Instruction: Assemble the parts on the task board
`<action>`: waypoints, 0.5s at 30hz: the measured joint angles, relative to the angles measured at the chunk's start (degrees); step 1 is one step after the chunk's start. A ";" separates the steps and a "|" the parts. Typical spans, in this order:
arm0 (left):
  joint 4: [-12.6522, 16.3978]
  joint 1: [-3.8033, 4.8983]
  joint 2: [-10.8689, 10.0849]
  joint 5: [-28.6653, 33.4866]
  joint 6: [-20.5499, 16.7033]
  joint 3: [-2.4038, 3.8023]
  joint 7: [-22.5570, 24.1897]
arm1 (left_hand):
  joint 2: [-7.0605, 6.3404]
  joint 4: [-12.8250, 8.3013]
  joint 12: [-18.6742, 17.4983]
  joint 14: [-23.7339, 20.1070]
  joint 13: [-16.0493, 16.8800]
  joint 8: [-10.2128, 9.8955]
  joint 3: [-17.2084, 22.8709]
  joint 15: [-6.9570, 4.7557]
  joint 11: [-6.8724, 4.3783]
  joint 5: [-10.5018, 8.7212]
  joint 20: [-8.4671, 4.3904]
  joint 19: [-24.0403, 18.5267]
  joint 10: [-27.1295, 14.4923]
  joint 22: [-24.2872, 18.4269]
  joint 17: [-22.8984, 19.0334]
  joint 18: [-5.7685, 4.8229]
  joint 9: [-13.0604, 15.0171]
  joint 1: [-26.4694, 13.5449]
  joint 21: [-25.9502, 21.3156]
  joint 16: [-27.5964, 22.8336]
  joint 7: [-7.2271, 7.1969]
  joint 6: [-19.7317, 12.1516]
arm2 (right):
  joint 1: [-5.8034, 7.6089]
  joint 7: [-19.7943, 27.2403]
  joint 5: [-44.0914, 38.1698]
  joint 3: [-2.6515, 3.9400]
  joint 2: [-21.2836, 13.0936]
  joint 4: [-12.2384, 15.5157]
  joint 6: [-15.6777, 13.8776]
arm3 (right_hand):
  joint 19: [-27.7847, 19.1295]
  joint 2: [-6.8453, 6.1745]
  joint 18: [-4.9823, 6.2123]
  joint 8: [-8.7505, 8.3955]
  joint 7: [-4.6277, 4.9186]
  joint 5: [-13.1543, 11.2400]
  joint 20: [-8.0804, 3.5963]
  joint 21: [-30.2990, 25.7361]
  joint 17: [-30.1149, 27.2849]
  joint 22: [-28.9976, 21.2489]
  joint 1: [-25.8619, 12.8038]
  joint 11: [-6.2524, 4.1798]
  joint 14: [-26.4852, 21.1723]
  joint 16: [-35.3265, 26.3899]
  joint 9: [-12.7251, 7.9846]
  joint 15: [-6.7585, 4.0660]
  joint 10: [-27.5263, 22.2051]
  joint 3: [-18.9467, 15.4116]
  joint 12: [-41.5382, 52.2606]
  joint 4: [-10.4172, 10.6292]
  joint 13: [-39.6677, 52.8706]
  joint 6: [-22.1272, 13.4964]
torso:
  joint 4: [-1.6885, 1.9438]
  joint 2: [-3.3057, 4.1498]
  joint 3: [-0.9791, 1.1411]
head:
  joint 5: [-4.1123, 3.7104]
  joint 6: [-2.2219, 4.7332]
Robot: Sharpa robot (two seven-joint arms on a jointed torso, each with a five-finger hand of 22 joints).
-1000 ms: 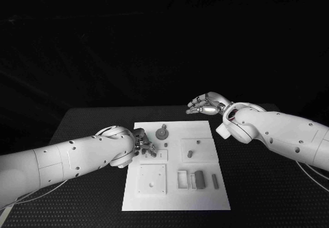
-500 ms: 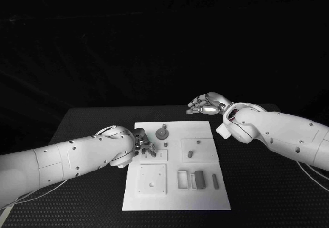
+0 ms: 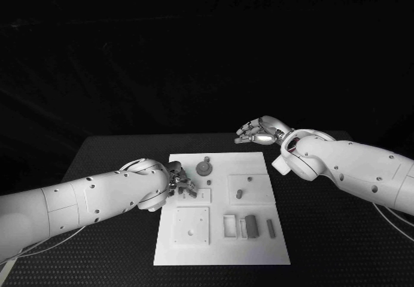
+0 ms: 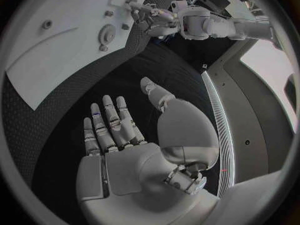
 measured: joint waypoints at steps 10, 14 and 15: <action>-0.04 0.00 0.00 0.30 -0.01 0.00 0.05 | -1.30 0.85 0.00 0.10 -0.06 -0.11 0.40 0.10 0.00 0.15 0.00 0.00 0.00 -0.01 -0.06 -0.03 -0.01 -0.58 -0.21 0.00 -0.06 -0.06 | 0.00 -0.01 0.00 0.00 -0.02 -0.02 0.01 | 0.00 0.00 0.00 0.00 0.00 0.00 0.00 0.00 0.00 -0.04 0.00 0.00 0.00 0.00 -0.05 0.00 0.00 0.00 0.00 0.00 0.00 0.00 | -0.01 0.00 0.00 | -0.03 0.05; -0.06 0.00 -0.01 0.36 0.02 0.00 0.05 | -2.04 1.26 0.00 0.11 -0.06 -0.10 0.38 0.09 0.00 0.32 0.01 0.00 0.00 -0.01 -0.06 -0.02 -0.03 -0.85 -0.21 0.00 -0.07 -0.04 | 0.00 -0.01 0.01 0.00 -0.04 -0.02 0.02 | 0.00 0.00 0.00 0.00 0.00 0.00 0.00 0.00 0.00 -0.06 0.00 0.00 0.00 0.00 -0.05 0.00 0.00 0.00 0.00 0.00 0.00 0.00 | -0.02 0.00 0.01 | -0.03 0.05; -0.06 0.00 -0.01 0.38 0.02 0.00 0.05 | -2.15 1.30 0.00 0.12 -0.08 -0.09 0.35 0.09 0.00 0.38 0.00 0.00 0.00 -0.01 -0.06 -0.02 -0.05 -0.96 -0.21 0.00 -0.07 -0.05 | 0.00 -0.01 0.01 0.00 -0.05 -0.02 0.02 | 0.00 0.00 0.00 0.00 0.00 0.00 0.00 0.00 0.00 -0.06 0.00 0.00 0.00 0.00 -0.05 0.00 0.00 0.00 0.00 0.00 0.00 0.00 | -0.02 0.00 0.02 | -0.03 0.02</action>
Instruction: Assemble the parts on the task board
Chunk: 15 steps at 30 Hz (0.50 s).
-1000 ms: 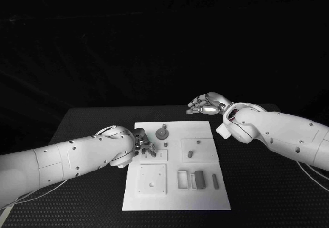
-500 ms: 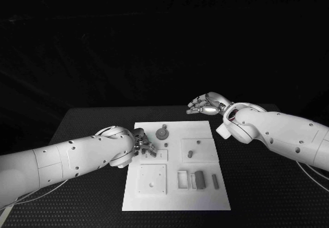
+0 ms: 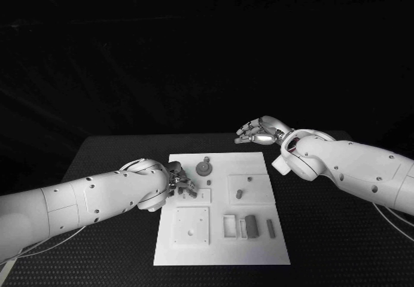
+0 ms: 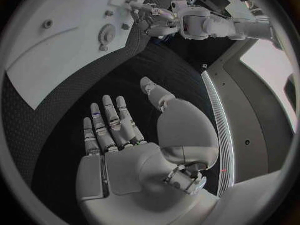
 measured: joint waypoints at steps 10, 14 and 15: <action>0.00 0.00 0.00 0.13 0.04 0.01 0.00 | -1.54 0.65 0.00 0.41 -0.05 -0.17 -0.56 -0.39 0.00 0.05 -0.21 0.22 0.00 -0.01 0.00 0.03 0.00 -0.95 -0.22 -0.23 -0.12 -0.08 | 0.00 -0.02 0.00 0.00 -0.04 0.02 0.03 | 0.00 0.00 0.00 0.00 0.00 0.00 0.00 0.00 0.00 -0.05 0.00 0.00 0.00 0.00 0.00 0.00 0.00 0.00 0.00 0.00 0.00 0.00 | 0.01 -0.01 0.01 | -0.05 -0.09; 0.00 0.01 0.00 0.16 0.05 0.01 0.00 | -1.54 0.14 0.00 0.48 -0.11 -0.41 -1.68 -0.31 0.00 0.05 -0.21 0.22 0.00 -0.01 -0.05 0.04 -0.01 -0.95 -0.22 -0.23 -0.18 -0.04 | 0.00 -0.02 0.00 0.00 -0.05 0.04 0.04 | 0.00 0.00 0.00 0.00 0.00 0.00 0.00 0.00 0.00 -0.12 0.00 0.00 -0.08 0.00 0.00 0.08 0.00 0.00 0.00 0.00 0.00 0.00 | 0.02 -0.01 0.01 | -0.06 -0.09; 0.00 0.01 0.00 0.17 0.05 0.01 0.00 | -1.54 -0.01 0.00 0.48 -0.11 -0.52 -1.83 -0.32 0.00 0.05 -0.21 0.22 0.00 -0.01 -0.05 0.04 -0.05 -0.95 -0.22 -0.23 -0.23 -0.01 | 0.00 -0.03 0.00 0.00 -0.05 0.04 0.05 | 0.00 0.00 0.00 0.00 0.00 0.00 0.00 0.00 0.00 -0.15 0.00 0.00 -0.15 0.00 0.01 0.15 0.00 0.00 0.00 0.00 0.00 0.00 | 0.02 -0.01 0.01 | -0.06 -0.09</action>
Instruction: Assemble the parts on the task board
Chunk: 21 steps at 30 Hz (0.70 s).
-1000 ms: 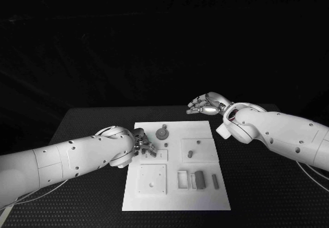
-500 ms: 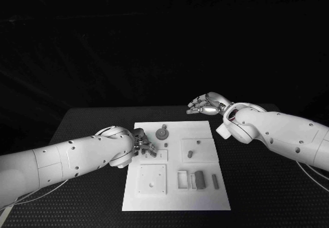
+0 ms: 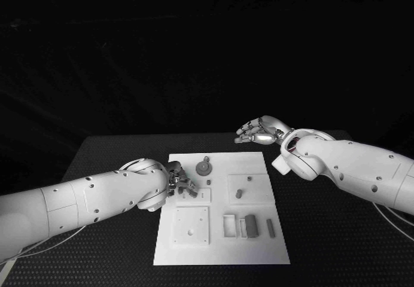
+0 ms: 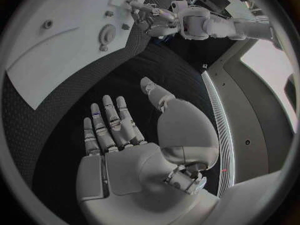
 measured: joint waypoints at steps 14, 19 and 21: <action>0.02 0.02 -0.01 0.04 0.19 0.00 -0.06 | 0.00 -0.18 0.00 -0.19 -0.05 -0.03 -0.45 -0.19 0.00 0.00 0.01 -0.01 0.00 -0.01 0.00 0.02 -0.01 0.00 -0.21 0.00 0.12 0.15 | 0.00 -0.02 0.00 0.00 -0.01 0.00 0.05 | 0.00 0.00 0.00 0.00 0.00 0.00 0.00 0.00 0.00 -0.02 0.00 0.00 0.00 0.00 -0.05 0.00 0.00 0.00 0.00 0.00 0.00 0.00 | 0.00 -0.01 -0.01 | -0.01 -0.17; 0.03 0.02 -0.02 0.04 0.33 0.00 -0.09 | -0.11 -0.07 0.00 -0.19 -0.05 -0.03 -0.73 -0.18 0.00 0.00 0.02 -0.01 0.00 -0.01 0.00 0.02 -0.05 -0.11 -0.21 0.00 0.08 0.18 | 0.00 -0.02 0.00 -0.01 -0.03 0.01 0.06 | 0.00 0.00 0.00 0.00 0.00 0.00 0.00 0.00 -0.05 -0.05 0.00 0.00 0.01 0.00 -0.05 -0.01 0.00 0.00 0.00 0.00 0.00 0.00 | 0.00 -0.01 -0.01 | -0.01 -0.18; 0.04 0.02 -0.02 0.04 0.39 0.01 -0.11 | -0.05 -0.15 0.00 -0.19 -0.10 -0.03 -0.80 -0.18 0.00 0.00 0.02 -0.02 0.00 -0.01 0.01 0.03 -0.07 -0.40 -0.21 0.00 0.06 0.21 | 0.00 -0.02 0.00 -0.01 -0.03 0.03 0.06 | 0.00 0.00 0.00 0.00 0.00 0.00 0.00 0.00 -0.05 -0.05 0.00 0.00 0.01 0.00 -0.05 -0.01 0.00 0.00 0.00 0.00 0.00 0.00 | -0.01 -0.01 -0.02 | -0.01 -0.18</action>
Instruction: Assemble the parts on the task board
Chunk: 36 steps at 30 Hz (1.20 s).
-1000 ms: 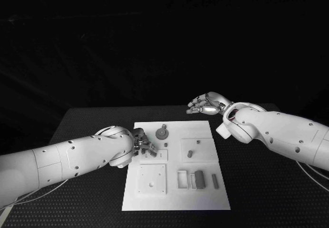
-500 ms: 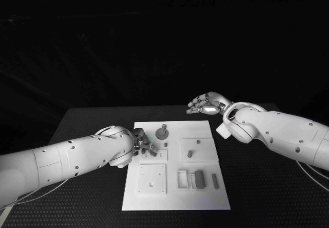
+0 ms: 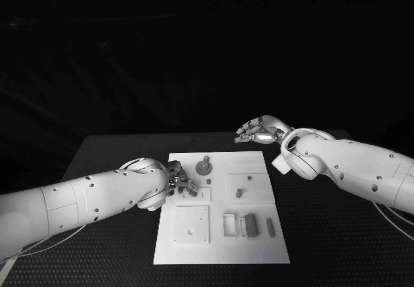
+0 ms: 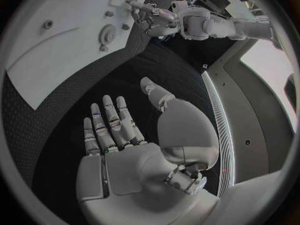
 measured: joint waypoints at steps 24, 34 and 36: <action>0.13 -0.02 -0.05 -0.03 0.42 -0.03 -0.23 | -1.21 1.07 0.00 0.08 -0.16 -0.28 -1.38 0.12 0.00 0.04 0.01 -0.01 0.00 0.03 -0.04 0.05 -0.13 -2.30 -0.24 0.00 -0.18 0.11 | 0.00 -0.02 0.01 0.00 -0.02 -0.01 0.02 | 0.00 0.00 0.00 0.00 0.00 0.00 0.00 0.00 0.01 -0.16 0.00 0.00 0.02 0.00 -0.05 -0.02 0.00 0.00 0.00 0.00 0.00 0.00 | -0.02 0.00 0.01 | 0.07 -0.04; 0.27 -0.02 -0.25 -0.03 0.50 -0.03 -0.34 | -1.27 1.07 0.00 0.08 -0.17 -0.28 -1.38 0.13 0.00 0.04 0.02 -0.02 0.00 0.03 -0.04 0.09 -0.13 -2.36 -0.43 0.00 -0.05 0.25 | 0.00 -0.02 0.01 0.00 0.00 -0.01 0.06 | 0.00 0.00 0.00 0.00 0.00 0.00 0.00 0.00 0.01 -0.17 0.00 0.00 0.03 0.00 -0.05 -0.02 0.00 -0.16 0.00 0.16 0.00 0.00 | -0.02 0.00 0.02 | 0.13 -0.08; 0.38 -0.02 -0.29 -0.03 0.54 -0.03 -0.37 | -1.27 1.20 0.00 0.08 -0.17 -0.28 -1.51 0.13 0.00 0.04 0.02 -0.02 0.00 0.03 -0.04 0.11 -0.13 -2.36 -0.43 0.00 -0.05 0.26 | 0.00 -0.02 0.01 0.00 0.00 0.00 0.08 | 0.00 0.00 -0.01 0.00 0.00 0.00 0.00 0.00 0.01 -0.17 0.00 0.00 0.03 0.00 -0.04 -0.02 0.00 -0.16 0.00 0.16 0.00 0.00 | -0.02 0.00 0.02 | 0.13 -0.12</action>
